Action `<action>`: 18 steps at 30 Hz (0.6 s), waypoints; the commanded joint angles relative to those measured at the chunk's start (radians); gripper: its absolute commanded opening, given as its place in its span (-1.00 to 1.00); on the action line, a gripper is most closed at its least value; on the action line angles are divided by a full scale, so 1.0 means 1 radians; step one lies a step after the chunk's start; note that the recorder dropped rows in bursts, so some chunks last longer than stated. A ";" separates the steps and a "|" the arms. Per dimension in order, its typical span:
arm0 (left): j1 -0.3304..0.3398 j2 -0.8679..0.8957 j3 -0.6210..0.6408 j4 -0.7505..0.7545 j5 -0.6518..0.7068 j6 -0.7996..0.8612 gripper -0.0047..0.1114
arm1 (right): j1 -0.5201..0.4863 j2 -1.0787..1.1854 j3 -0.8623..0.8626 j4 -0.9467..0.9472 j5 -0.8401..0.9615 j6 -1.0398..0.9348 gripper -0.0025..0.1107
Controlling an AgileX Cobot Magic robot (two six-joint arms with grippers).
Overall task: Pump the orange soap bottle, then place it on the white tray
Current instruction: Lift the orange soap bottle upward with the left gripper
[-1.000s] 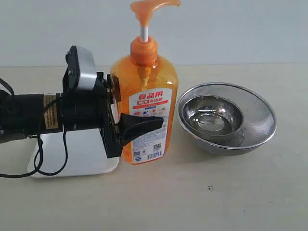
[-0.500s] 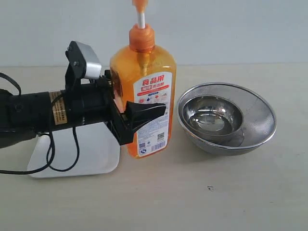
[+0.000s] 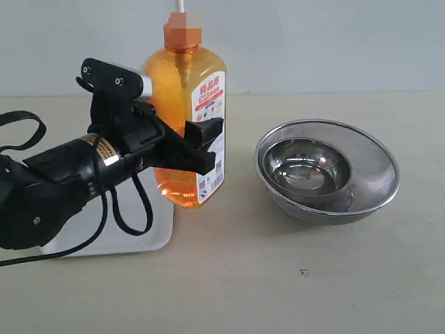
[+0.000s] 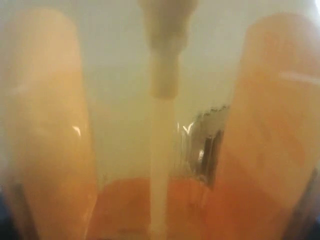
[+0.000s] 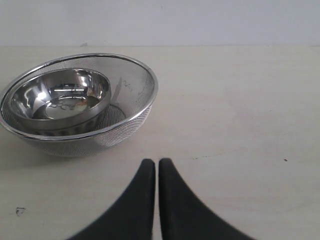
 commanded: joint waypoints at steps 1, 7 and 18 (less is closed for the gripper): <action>-0.031 -0.023 -0.010 -0.365 -0.091 0.112 -0.84 | -0.002 -0.004 -0.001 -0.003 -0.006 -0.003 -0.96; -0.031 -0.023 -0.010 -0.101 -0.092 0.115 -0.84 | -0.002 -0.004 -0.001 -0.003 -0.006 -0.003 -0.96; -0.031 -0.023 -0.010 0.234 -0.090 0.086 -0.84 | -0.002 -0.004 -0.001 -0.003 -0.006 -0.003 -0.96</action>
